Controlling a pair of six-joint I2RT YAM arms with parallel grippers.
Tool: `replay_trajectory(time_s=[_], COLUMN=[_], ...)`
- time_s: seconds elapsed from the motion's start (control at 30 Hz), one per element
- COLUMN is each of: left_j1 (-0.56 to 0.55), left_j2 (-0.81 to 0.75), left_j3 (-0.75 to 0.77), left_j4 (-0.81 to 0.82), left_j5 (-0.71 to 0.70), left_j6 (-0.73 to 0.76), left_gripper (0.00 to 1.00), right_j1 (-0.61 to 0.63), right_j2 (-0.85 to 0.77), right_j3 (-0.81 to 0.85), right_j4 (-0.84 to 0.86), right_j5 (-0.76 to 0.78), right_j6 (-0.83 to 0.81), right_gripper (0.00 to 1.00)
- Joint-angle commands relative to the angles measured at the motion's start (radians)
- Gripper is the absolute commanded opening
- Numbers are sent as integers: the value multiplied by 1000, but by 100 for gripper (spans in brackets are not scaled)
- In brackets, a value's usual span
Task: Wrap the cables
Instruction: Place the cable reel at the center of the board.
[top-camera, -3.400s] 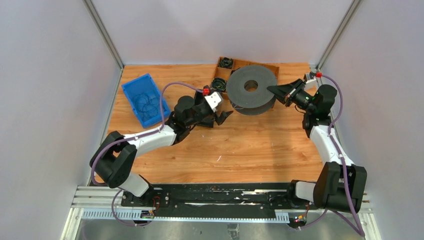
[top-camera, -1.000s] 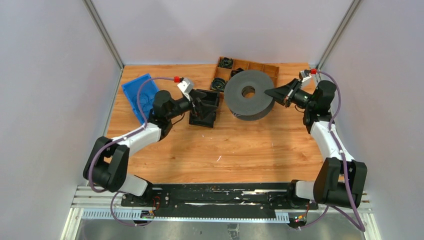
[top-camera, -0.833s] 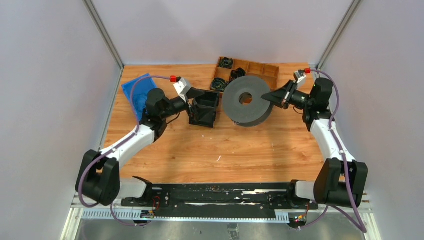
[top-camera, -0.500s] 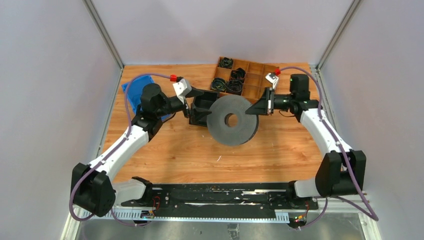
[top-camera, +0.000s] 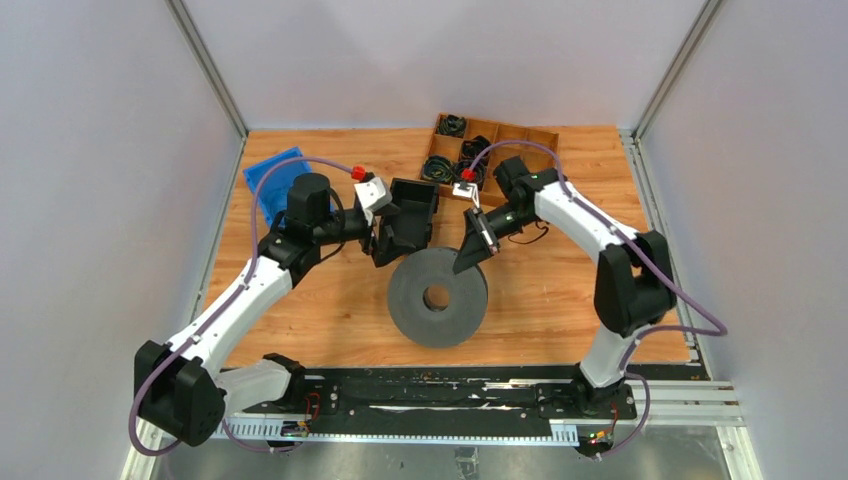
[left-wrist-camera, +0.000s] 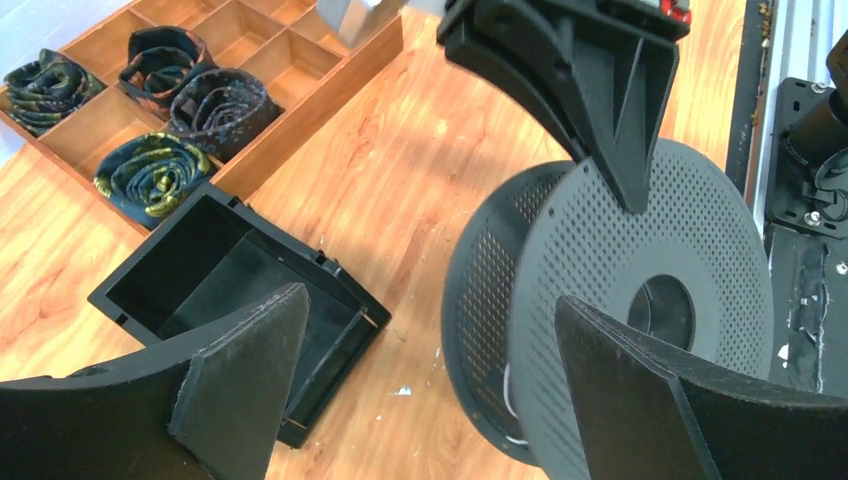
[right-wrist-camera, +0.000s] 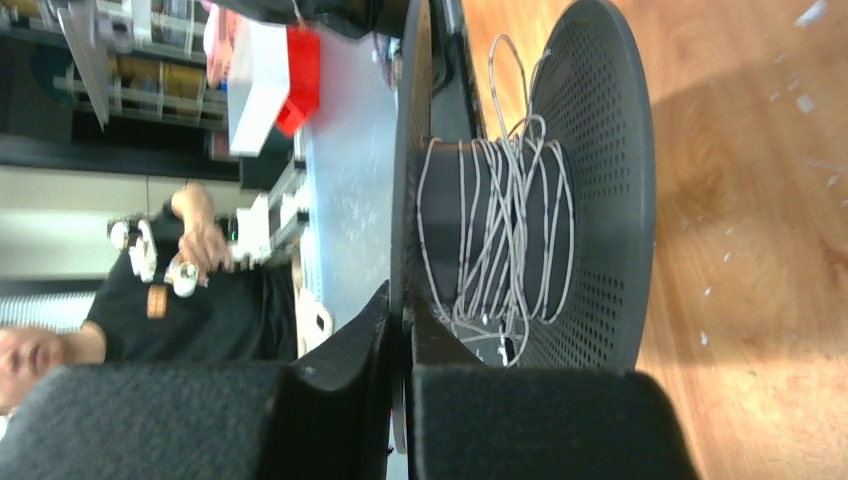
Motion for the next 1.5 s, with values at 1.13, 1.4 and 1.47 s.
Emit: replay_trajectory(time_s=[1.13, 1.4, 1.47], left_j1=[-166, -166, -166], left_j2=[138, 123, 123], left_j3=[-111, -134, -134], left_j4=[16, 51, 51], left_j5=[-64, -70, -72], left_j6=[-97, -101, -99], left_gripper=[98, 98, 98], right_j1=[54, 27, 20], right_j2=[471, 542, 558], right_j3=[433, 489, 507], right_j4=[-737, -737, -738], right_j5=[106, 112, 116], right_j6=[-666, -670, -665], right_gripper=[4, 13, 15])
